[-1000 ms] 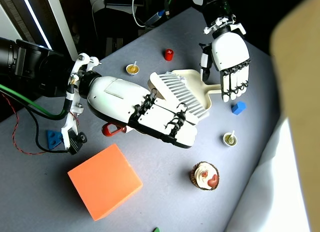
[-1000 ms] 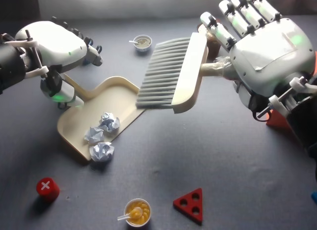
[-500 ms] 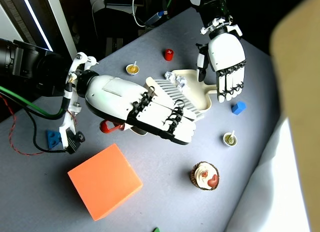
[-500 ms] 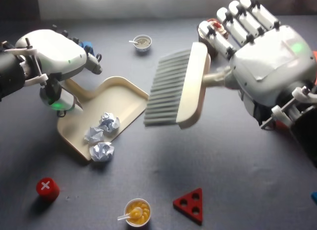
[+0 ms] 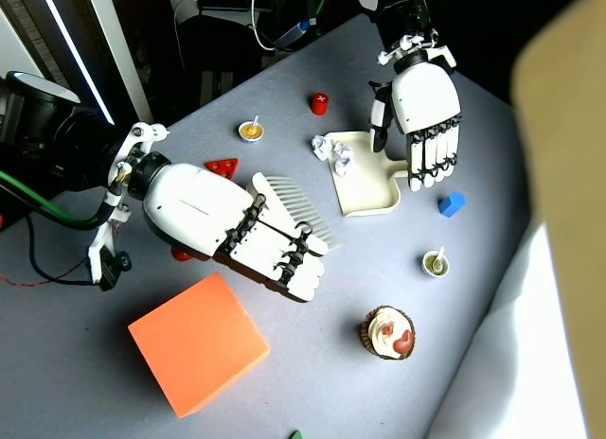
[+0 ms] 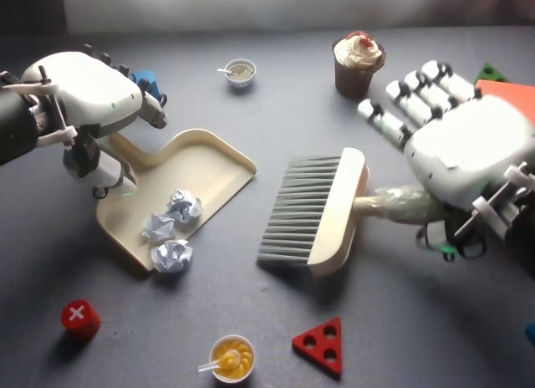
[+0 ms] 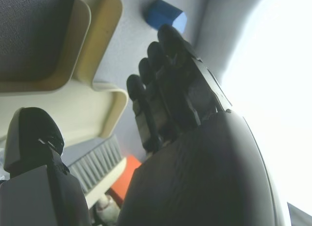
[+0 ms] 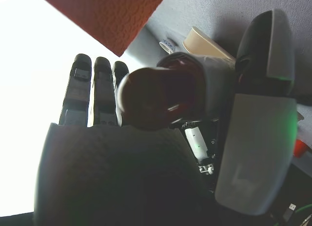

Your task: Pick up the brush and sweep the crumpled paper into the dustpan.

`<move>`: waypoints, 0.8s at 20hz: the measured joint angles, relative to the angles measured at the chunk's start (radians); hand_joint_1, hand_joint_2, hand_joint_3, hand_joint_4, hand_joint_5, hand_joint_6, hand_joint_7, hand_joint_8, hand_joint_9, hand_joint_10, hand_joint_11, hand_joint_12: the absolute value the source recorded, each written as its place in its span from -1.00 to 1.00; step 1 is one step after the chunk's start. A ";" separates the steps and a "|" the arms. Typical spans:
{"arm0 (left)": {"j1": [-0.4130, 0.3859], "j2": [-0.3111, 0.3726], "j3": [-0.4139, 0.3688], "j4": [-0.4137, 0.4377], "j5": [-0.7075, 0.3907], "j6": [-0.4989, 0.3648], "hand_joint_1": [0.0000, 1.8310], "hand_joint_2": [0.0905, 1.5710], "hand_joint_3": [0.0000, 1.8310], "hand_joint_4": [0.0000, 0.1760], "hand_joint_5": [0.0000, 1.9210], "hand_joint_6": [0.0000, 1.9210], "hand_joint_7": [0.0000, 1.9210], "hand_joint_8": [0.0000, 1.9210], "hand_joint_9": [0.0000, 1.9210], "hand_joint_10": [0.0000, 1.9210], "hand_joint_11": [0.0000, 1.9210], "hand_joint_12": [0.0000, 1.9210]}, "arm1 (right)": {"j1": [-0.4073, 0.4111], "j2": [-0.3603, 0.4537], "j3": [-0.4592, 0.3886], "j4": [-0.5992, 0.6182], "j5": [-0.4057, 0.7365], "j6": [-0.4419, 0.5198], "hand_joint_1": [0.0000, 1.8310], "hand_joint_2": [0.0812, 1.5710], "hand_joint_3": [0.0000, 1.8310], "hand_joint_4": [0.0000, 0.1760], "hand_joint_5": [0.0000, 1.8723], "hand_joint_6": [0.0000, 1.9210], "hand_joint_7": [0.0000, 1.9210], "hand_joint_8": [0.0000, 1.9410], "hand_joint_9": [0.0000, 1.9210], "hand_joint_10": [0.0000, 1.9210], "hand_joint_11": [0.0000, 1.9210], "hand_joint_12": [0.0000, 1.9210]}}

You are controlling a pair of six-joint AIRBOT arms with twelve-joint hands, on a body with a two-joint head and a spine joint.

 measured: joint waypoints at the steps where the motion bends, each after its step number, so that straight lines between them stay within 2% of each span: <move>1: 0.000 0.000 0.000 0.000 0.000 0.000 0.01 0.17 -1.00 -1.00 -0.39 -0.99 -0.41 -0.99 -0.42 -0.99 -0.43 -0.94 | 0.000 0.008 -0.009 0.014 0.037 0.006 0.28 -0.07 -1.00 1.00 -1.00 -1.00 -1.00 -1.00 -1.00 -1.00 -1.00 -1.00; 5: -0.003 0.002 -0.005 0.000 0.000 0.003 0.01 0.17 -1.00 -1.00 -0.41 -1.00 -0.42 -1.00 -0.41 -1.00 -0.40 -0.93 | 0.016 0.060 -0.041 0.012 0.116 0.023 0.24 -0.08 -1.00 1.00 -1.00 -1.00 -1.00 -1.00 -1.00 -1.00 -1.00 -1.00; 8: -0.008 0.010 -0.010 0.000 0.000 0.007 0.00 0.17 -1.00 -1.00 -0.41 -1.00 -0.43 -1.00 -0.43 -1.00 -0.42 -0.94 | 0.051 0.114 -0.060 0.024 0.183 0.120 0.17 -0.09 -1.00 1.00 -1.00 -1.00 -1.00 -1.00 -1.00 -1.00 -1.00 -1.00; 12: -0.010 0.013 -0.011 0.000 0.000 0.008 0.02 0.17 -1.00 -1.00 -0.42 -1.00 -0.43 -1.00 -0.43 -0.99 -0.43 -0.95 | 0.069 0.150 -0.076 0.014 0.192 0.143 0.10 -0.10 -1.00 1.00 -1.00 -1.00 -1.00 -1.00 -1.00 -1.00 -1.00 -1.00; 13: -0.010 0.016 -0.014 0.001 0.000 0.008 0.03 0.17 -1.00 -1.00 -0.41 -1.00 -0.42 -0.99 -0.42 -0.99 -0.42 -0.94 | 0.083 0.168 -0.084 0.002 0.191 0.180 0.08 -0.10 -1.00 1.00 -1.00 -1.00 -1.00 -1.00 -1.00 -1.00 -1.00 -1.00; 16: -0.010 0.023 -0.013 0.000 0.000 0.011 0.00 0.18 -1.00 -1.00 -0.41 -1.00 -0.43 -1.00 -0.44 -1.00 -0.44 -0.96 | 0.094 0.221 -0.112 -0.093 0.150 0.238 0.07 -0.08 -1.00 1.00 -1.00 -1.00 -1.00 -1.00 -1.00 -1.00 -1.00 -1.00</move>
